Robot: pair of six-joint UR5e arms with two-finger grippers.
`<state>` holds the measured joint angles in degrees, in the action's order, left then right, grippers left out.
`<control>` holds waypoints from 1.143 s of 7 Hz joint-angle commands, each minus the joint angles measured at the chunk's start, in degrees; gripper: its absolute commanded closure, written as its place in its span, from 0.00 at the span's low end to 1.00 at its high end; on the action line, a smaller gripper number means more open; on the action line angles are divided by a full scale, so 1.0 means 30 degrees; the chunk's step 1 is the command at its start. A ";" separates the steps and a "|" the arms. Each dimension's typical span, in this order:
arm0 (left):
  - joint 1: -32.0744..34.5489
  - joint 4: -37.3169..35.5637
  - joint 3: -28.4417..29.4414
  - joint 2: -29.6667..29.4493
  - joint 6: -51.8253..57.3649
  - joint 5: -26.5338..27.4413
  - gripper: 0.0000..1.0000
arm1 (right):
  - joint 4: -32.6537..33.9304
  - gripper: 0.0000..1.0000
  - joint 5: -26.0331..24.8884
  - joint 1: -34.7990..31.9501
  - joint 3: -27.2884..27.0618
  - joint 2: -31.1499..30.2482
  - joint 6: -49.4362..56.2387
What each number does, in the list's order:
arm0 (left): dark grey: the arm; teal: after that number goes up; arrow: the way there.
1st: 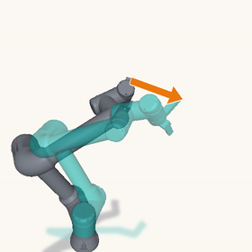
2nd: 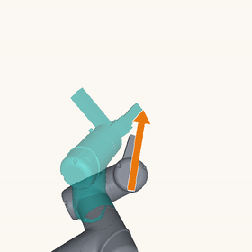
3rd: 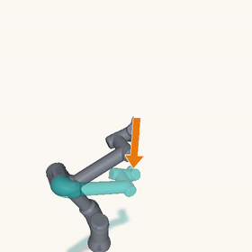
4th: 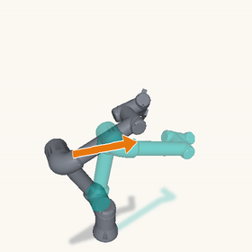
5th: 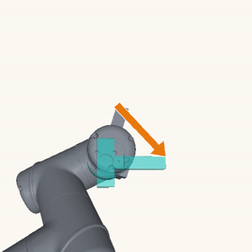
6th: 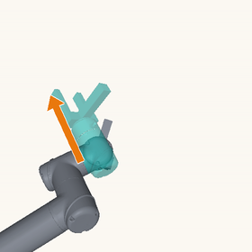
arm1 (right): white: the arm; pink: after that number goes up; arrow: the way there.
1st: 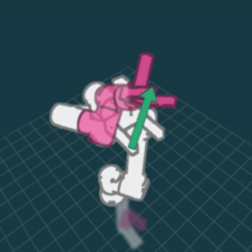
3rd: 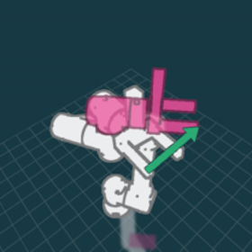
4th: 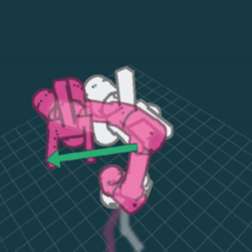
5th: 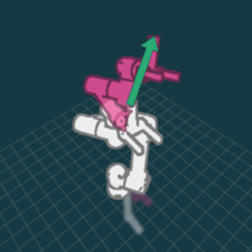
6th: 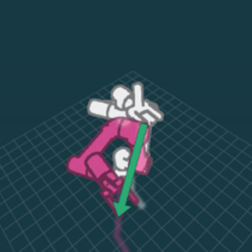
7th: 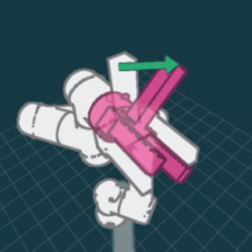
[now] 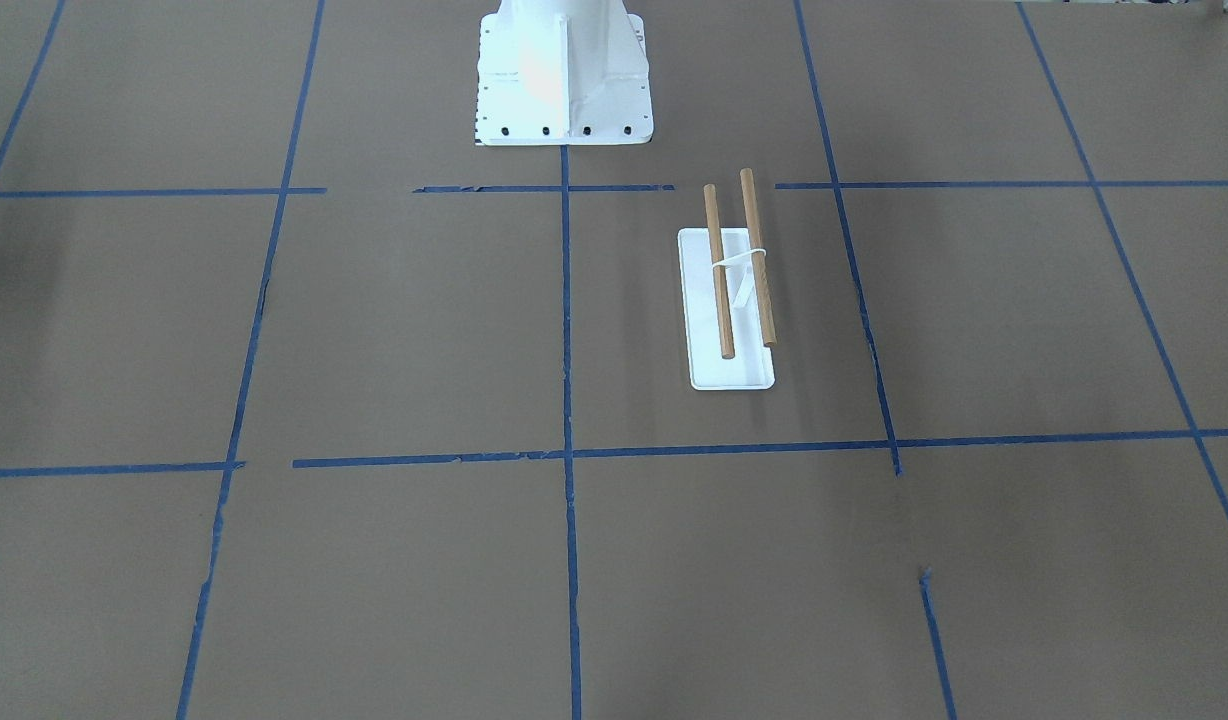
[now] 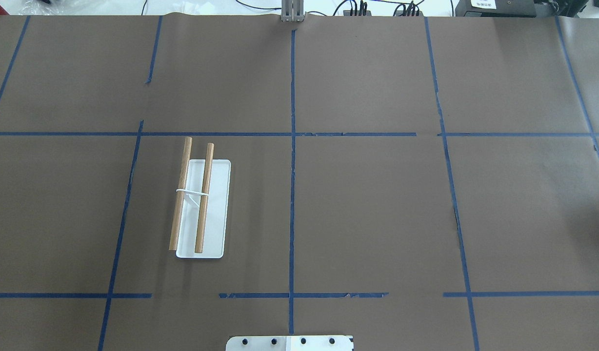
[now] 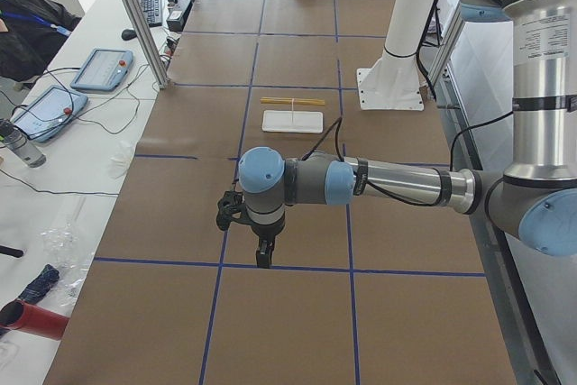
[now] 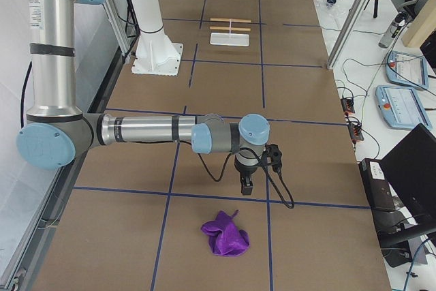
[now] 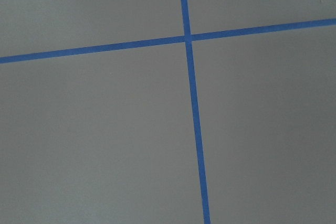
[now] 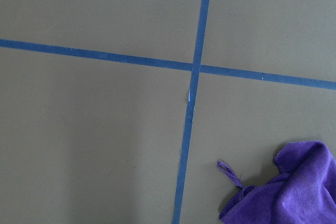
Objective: Hang towel on rack
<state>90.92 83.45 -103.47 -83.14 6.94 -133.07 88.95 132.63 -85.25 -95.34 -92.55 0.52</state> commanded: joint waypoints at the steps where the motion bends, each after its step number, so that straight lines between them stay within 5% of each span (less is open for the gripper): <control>1: -0.0157 0.0015 -0.0022 0.0000 0.0087 0.0029 0.00 | -0.0029 0.00 0.0000 0.0000 -0.0067 -0.0117 0.0003; 5: -0.0188 0.0161 -0.1188 -0.0348 0.0030 -0.0058 0.00 | -0.0203 0.00 -0.0057 0.0406 -0.2582 -0.0060 0.0119; 8: -0.0188 0.1010 -0.1078 -0.1377 -0.0058 -0.1338 0.00 | -0.3971 0.00 -0.0672 0.0850 -0.2182 -0.1191 0.2416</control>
<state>90.34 85.91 -106.79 -86.84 6.83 -134.63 81.86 131.07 -83.10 -103.09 -93.65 3.05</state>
